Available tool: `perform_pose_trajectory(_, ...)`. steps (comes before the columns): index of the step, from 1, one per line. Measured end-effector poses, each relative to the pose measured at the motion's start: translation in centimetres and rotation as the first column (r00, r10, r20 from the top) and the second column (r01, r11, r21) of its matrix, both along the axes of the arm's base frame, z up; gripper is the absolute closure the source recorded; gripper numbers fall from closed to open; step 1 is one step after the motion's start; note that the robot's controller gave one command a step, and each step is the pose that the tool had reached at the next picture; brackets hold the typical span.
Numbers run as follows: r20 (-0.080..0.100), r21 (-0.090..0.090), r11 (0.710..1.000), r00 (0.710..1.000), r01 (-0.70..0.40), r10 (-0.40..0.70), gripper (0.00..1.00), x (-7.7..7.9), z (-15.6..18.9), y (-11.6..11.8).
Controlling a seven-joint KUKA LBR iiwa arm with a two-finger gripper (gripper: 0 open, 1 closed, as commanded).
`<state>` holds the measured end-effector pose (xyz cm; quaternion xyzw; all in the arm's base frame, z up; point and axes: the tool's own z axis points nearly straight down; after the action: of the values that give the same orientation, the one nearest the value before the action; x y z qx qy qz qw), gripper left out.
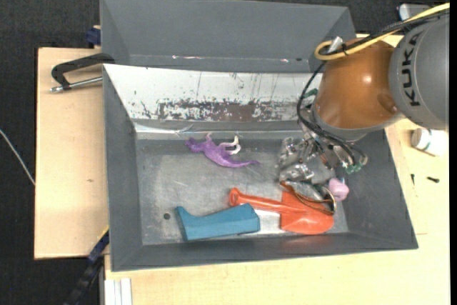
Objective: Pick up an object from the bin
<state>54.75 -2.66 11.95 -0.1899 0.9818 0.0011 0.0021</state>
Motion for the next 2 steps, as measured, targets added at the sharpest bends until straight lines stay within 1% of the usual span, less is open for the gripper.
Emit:
perform_pose_trajectory(1,-0.004,-0.003,0.994,0.994,-0.106,0.106,1.00,-2.5,5.8,1.9)
perform_pose_trajectory(2,0.001,0.000,0.993,0.993,0.119,-0.119,0.00,1.4,5.0,4.9)
